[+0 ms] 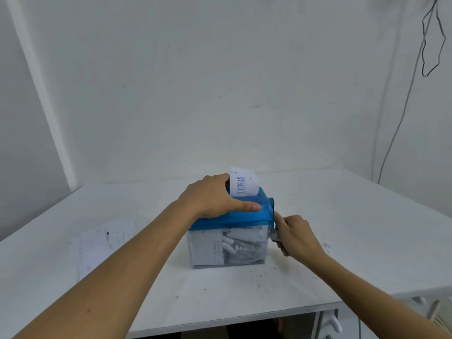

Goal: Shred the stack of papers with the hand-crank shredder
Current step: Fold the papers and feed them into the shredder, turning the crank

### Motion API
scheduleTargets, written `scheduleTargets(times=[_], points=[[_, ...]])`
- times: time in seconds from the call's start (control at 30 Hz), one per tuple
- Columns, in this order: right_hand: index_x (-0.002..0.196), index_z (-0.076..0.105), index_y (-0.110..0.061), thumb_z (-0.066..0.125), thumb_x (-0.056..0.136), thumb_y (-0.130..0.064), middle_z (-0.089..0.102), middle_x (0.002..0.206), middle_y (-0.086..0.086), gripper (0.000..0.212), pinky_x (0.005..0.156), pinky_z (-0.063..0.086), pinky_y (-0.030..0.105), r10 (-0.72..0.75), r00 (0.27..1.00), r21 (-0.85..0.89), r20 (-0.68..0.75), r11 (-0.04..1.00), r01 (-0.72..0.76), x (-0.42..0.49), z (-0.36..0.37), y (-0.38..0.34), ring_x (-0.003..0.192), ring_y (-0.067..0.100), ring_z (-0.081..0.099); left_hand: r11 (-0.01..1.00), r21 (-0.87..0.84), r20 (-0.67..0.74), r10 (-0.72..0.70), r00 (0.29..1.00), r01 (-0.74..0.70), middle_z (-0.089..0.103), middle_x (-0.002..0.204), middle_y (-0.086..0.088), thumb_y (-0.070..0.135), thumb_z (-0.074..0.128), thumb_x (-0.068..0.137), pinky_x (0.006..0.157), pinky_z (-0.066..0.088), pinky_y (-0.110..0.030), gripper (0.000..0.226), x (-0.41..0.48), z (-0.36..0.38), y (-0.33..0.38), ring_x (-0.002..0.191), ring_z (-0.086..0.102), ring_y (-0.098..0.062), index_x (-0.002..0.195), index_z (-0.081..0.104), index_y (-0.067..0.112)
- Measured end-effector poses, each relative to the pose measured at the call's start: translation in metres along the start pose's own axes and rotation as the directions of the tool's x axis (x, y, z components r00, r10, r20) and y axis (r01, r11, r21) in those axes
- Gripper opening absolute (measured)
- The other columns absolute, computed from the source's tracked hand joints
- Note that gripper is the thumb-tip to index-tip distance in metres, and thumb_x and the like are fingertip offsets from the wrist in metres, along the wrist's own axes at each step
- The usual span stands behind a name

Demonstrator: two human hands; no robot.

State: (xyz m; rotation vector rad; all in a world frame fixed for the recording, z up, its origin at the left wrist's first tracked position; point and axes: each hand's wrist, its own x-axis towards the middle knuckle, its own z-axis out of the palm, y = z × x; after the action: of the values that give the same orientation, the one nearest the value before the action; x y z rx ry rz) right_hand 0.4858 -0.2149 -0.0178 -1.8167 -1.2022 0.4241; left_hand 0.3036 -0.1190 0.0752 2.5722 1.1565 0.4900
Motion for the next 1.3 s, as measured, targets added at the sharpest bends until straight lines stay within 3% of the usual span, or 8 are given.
scheduleTargets(times=[0.17,0.37,0.5,0.63,0.77,0.9,1.1,1.3], points=[[0.061,0.063,-0.003,0.040,0.105,-0.038,0.064,0.050,0.006,0.061,0.055,0.048,0.023,-0.148,0.980,-0.061,0.135,0.986,0.158,-0.020,-0.037,-0.023,0.044,0.013,0.058,1.000,-0.015,0.034,-0.003,0.999,0.003,0.061,0.131,0.018,0.093,0.062,0.056,0.080,0.051,-0.033,0.093,0.000,-0.001,0.000,0.101,0.059,-0.012,0.135,0.050,0.046],[0.053,0.061,-0.013,0.068,0.087,-0.051,0.057,0.052,0.005,0.051,0.059,0.049,0.028,-0.169,0.952,0.008,0.253,0.985,0.173,-0.016,-0.068,-0.055,0.051,0.014,0.054,0.999,-0.049,0.024,0.015,1.000,-0.013,0.063,0.125,0.023,0.093,0.064,0.052,0.086,0.053,-0.034,0.090,-0.002,-0.001,-0.001,0.104,0.061,-0.009,0.130,0.054,0.049],[0.061,0.066,-0.005,0.065,0.086,-0.059,0.060,0.051,0.007,0.059,0.058,0.051,0.027,-0.151,0.988,0.030,0.041,0.988,0.150,0.004,-0.063,-0.075,0.049,0.016,0.056,0.997,-0.072,0.025,0.026,0.999,-0.025,0.063,0.124,0.025,0.091,0.065,0.051,0.091,0.052,-0.036,0.084,-0.002,-0.001,0.000,0.106,0.060,-0.008,0.126,0.053,0.055],[0.058,0.064,-0.010,0.061,0.095,-0.045,0.062,0.048,-0.004,0.051,0.052,0.051,0.025,-0.241,0.947,0.055,-0.211,0.965,0.258,0.036,-0.052,-0.085,0.043,0.009,0.059,0.997,-0.076,0.032,0.031,0.999,-0.029,0.062,0.130,0.021,0.090,0.067,0.055,0.095,0.053,-0.039,0.087,-0.003,-0.002,-0.001,0.108,0.060,-0.010,0.132,0.051,0.052],[0.080,0.064,-0.003,0.059,0.097,-0.042,0.067,0.065,0.005,0.043,0.047,0.051,0.019,-0.266,0.922,0.042,-0.283,0.956,0.289,0.072,-0.044,-0.087,0.048,0.004,0.063,0.997,-0.058,0.028,0.044,0.999,-0.042,0.063,0.131,0.019,0.092,0.064,0.056,0.094,0.054,-0.038,0.088,-0.001,0.000,-0.003,0.106,0.061,-0.010,0.134,0.050,0.052],[0.064,0.055,-0.004,0.057,0.097,-0.043,0.061,0.062,0.019,0.052,0.055,0.051,0.031,-0.221,0.917,0.028,-0.333,0.969,0.244,0.099,-0.021,-0.076,0.045,0.010,0.062,0.999,-0.030,0.013,0.033,0.999,-0.033,0.064,0.128,0.019,0.094,0.061,0.055,0.092,0.054,-0.038,0.087,0.001,0.000,-0.003,0.104,0.062,-0.011,0.131,0.051,0.053],[0.058,0.047,-0.009,0.050,0.100,-0.048,0.054,0.056,0.004,0.058,0.048,0.040,0.023,0.018,0.995,-0.049,-0.102,0.999,-0.023,0.098,0.003,-0.046,0.043,0.013,0.048,0.998,0.035,0.024,0.049,0.999,-0.049,0.063,0.129,0.018,0.095,0.059,0.057,0.090,0.054,-0.036,0.088,0.000,0.000,-0.001,0.104,0.062,-0.011,0.134,0.049,0.052],[0.083,0.059,-0.003,0.057,0.098,-0.014,0.062,0.065,0.007,0.019,0.051,0.048,0.024,0.218,0.955,-0.243,0.201,0.956,-0.167,0.055,0.005,-0.019,0.049,0.013,0.054,0.999,0.039,0.000,-0.015,1.000,0.015,0.065,0.108,0.020,0.092,0.063,0.058,0.076,0.050,-0.030,0.078,-0.006,-0.002,0.005,0.092,0.061,-0.006,0.120,0.059,0.045]])
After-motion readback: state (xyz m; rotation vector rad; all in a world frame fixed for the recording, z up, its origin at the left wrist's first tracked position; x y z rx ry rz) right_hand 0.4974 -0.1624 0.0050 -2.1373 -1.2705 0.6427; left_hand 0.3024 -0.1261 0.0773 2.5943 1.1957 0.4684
